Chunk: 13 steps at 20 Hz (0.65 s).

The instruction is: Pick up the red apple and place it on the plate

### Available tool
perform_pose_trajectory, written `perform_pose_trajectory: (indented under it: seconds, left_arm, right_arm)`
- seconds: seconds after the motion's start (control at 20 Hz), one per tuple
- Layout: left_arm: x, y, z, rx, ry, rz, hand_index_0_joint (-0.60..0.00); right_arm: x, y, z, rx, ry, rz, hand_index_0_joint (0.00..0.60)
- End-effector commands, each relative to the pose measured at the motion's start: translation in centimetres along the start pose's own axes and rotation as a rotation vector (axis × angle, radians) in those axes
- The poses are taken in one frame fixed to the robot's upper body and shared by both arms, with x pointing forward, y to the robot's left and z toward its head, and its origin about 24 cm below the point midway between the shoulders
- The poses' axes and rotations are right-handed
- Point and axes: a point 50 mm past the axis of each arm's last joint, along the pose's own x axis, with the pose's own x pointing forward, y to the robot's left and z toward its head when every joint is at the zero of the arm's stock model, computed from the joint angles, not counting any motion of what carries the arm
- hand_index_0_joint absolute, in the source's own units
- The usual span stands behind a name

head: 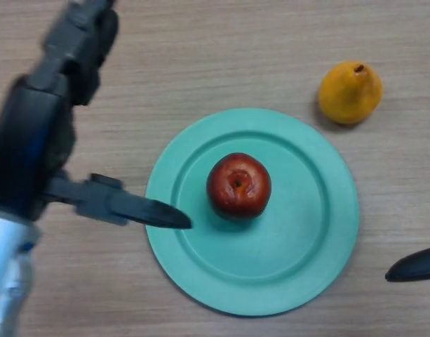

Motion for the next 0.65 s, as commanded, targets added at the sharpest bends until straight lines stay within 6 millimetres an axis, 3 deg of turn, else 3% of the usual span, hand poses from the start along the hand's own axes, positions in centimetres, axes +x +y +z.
perform_pose_trajectory:
  seconds: [0.05, 0.65]
  left_arm:
    - [-0.66, 1.53, 2.54, 0.053, -0.18, 0.043, 0.0]
    - [-1.18, 1.5, 2.1, 0.053, -0.152, 0.111, 0.0]
  right_arm:
    - [-0.26, 0.0, 2.78, -0.029, -0.199, 0.005, 0.0]
    - [-0.43, 0.22, 2.12, -0.031, -0.189, 0.069, 0.0]
